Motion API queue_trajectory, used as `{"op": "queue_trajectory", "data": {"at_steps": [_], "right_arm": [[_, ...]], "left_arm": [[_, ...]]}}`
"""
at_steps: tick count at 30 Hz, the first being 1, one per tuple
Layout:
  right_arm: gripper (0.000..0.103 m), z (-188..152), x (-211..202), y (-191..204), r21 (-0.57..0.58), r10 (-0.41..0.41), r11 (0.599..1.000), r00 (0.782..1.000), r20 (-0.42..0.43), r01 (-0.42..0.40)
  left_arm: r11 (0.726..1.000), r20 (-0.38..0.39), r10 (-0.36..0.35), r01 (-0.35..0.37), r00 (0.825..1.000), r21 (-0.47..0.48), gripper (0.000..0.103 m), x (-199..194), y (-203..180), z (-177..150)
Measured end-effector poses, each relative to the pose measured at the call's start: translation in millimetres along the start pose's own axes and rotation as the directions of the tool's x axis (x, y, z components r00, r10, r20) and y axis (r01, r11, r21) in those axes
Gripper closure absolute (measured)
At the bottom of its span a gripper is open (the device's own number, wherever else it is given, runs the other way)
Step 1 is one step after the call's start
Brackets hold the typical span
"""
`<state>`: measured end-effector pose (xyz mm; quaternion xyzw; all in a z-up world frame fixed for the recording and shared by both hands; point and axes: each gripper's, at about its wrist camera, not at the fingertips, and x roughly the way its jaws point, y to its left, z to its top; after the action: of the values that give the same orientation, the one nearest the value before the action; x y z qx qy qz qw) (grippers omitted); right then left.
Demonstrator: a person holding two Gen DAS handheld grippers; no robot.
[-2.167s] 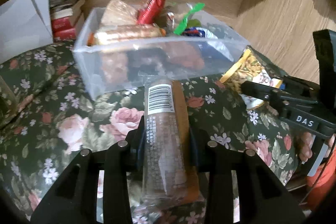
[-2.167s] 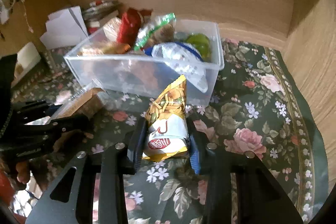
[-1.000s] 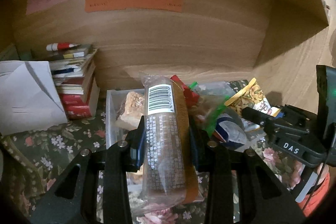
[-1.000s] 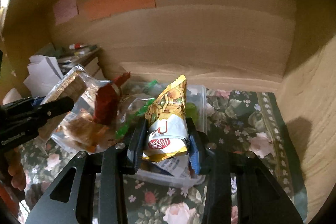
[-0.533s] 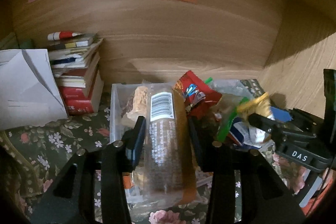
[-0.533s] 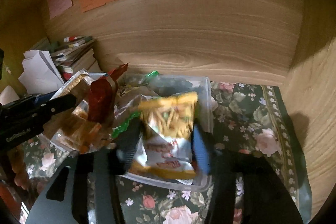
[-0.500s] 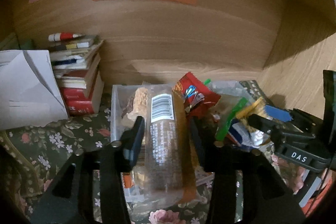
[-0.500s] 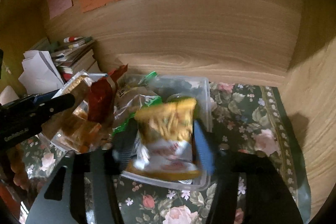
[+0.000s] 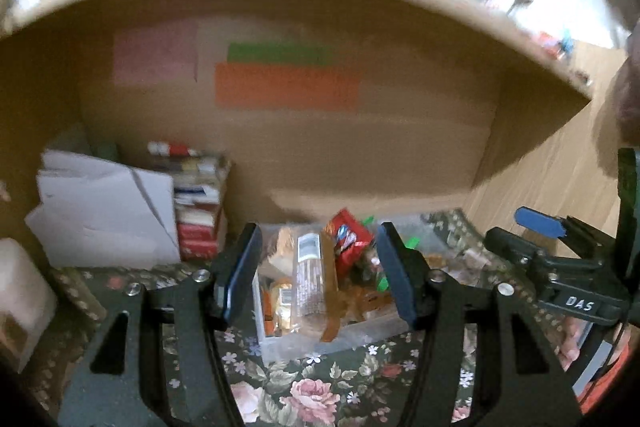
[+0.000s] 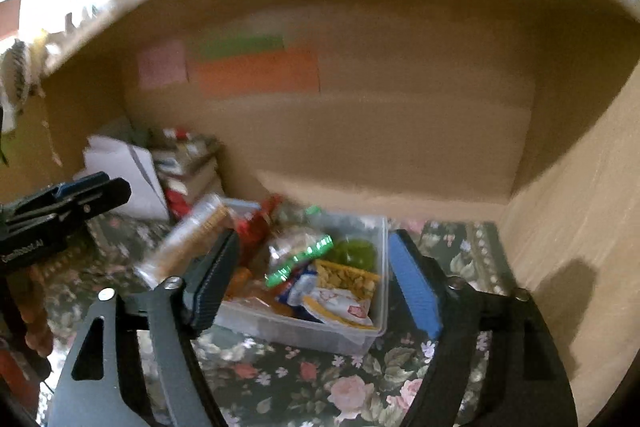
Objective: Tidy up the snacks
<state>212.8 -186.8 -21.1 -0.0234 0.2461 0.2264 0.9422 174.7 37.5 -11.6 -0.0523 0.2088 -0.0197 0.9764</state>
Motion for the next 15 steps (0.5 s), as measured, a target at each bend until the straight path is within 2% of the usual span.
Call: {"op": "queue_trajectory", "data": {"at_steps": [6,12,14,15], "right_arm": [[0.018,9.8,-63.0,10.3,-0.004,0.034,0.999,0.990,0.134,-0.034],[0.008,6.3,-100.2,25.6,-0.019,0.037,0.999,0.976,0.214,-0.034],[0.005,2.7,-107.8,31.5,-0.025,0.030,0.999,0.972,0.233,-0.025],[0.004,1.0,-110.5,34.0,-0.024,0.026,0.999,0.971,0.239,-0.021]], "left_arm": [[1.000,0.118,0.015,-0.018,0.993,0.024,0.042,-61.2,-10.1,2.8],[0.997,0.195,0.041,-0.054,0.980,0.061,0.029,-103.4,-21.4,-3.6],[0.996,0.207,0.040,-0.055,0.978,0.068,0.018,-114.1,-25.0,-7.4],[0.996,0.214,0.041,-0.057,0.976,0.068,0.015,-118.7,-25.8,-10.0]]}}
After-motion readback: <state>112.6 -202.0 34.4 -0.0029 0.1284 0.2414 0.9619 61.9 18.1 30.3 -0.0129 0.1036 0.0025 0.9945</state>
